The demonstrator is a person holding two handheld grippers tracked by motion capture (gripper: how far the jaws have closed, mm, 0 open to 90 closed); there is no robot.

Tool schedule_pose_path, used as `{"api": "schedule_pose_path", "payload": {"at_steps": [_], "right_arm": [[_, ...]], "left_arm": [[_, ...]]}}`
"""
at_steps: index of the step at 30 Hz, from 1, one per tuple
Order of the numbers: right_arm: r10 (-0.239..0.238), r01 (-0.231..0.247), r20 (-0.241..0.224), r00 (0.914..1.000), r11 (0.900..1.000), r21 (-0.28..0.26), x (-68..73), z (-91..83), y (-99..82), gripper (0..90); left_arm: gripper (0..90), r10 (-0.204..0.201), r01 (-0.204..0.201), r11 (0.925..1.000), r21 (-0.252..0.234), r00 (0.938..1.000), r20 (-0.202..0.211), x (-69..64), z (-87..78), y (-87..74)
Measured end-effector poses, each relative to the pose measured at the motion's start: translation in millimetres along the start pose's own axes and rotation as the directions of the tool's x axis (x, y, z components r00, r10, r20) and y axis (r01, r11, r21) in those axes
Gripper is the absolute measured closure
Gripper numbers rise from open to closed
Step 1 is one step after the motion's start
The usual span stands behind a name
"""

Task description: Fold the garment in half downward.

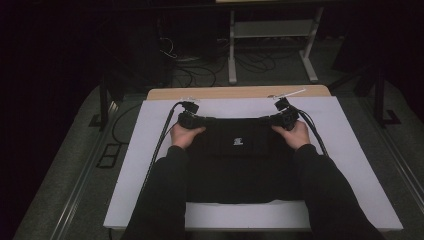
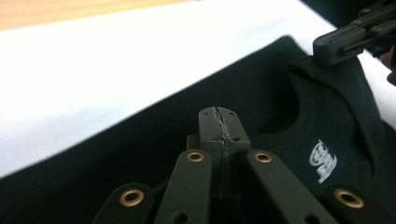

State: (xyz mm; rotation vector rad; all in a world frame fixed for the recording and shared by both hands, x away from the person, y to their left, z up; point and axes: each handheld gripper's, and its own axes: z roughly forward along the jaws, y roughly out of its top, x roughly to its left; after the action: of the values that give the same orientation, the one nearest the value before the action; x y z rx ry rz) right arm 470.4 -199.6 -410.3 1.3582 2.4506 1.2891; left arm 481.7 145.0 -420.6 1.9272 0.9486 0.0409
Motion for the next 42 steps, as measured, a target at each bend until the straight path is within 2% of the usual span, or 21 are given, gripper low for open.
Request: {"api": "schedule_pose_path", "payload": {"at_steps": [5,10,16,27,30,32,35,42], "right_arm": [[0.003,-0.004,-0.015,0.9999,0.9994,-0.035,0.5,-11.6,3.9,85.5],[-0.003,0.002,-0.020,0.9998,0.9996,-0.030,4.7,-19.9,5.4,85.5],[-0.022,0.020,-0.044,0.9988,0.9981,-0.059,12.7,-33.2,8.6,85.6],[-0.055,0.048,-0.080,0.9953,0.9949,-0.088,25.2,-54.4,5.6,85.5],[-0.061,0.053,-0.090,0.9941,0.9943,-0.092,28.2,-58.2,2.7,85.5],[-0.067,0.058,-0.096,0.9931,0.9934,-0.099,30.3,-60.5,0.4,85.5],[-0.076,0.065,-0.108,0.9912,0.9926,-0.103,34.1,-63.9,-4.4,85.5],[-0.094,0.083,-0.116,0.9888,0.9917,-0.098,41.1,-70.7,-15.1,85.5]], "left_arm": [[89.0,0.013,-0.013,0.9996,-0.025,0.9999,0.010,-6.3,-9.2,5.5],[89.0,0.029,-0.028,0.9991,-0.032,0.9995,0.015,-11.6,-20.4,9.6],[89.0,0.049,-0.047,0.9976,-0.051,0.9984,0.028,-20.3,-33.5,13.6],[89.0,0.041,-0.034,0.9947,-0.097,0.9967,0.070,-34.9,-48.6,8.5],[89.1,0.040,-0.030,0.9938,-0.107,0.9952,0.089,-37.7,-53.1,5.8],[89.1,0.025,-0.012,0.9934,-0.114,0.9938,0.108,-39.6,-56.0,3.0],[89.1,0.020,-0.003,0.9929,-0.119,0.9901,0.139,-41.6,-60.4,-2.4],[89.1,0.005,0.017,0.9916,-0.128,0.9864,0.164,-44.3,-70.0,-14.2]]}}
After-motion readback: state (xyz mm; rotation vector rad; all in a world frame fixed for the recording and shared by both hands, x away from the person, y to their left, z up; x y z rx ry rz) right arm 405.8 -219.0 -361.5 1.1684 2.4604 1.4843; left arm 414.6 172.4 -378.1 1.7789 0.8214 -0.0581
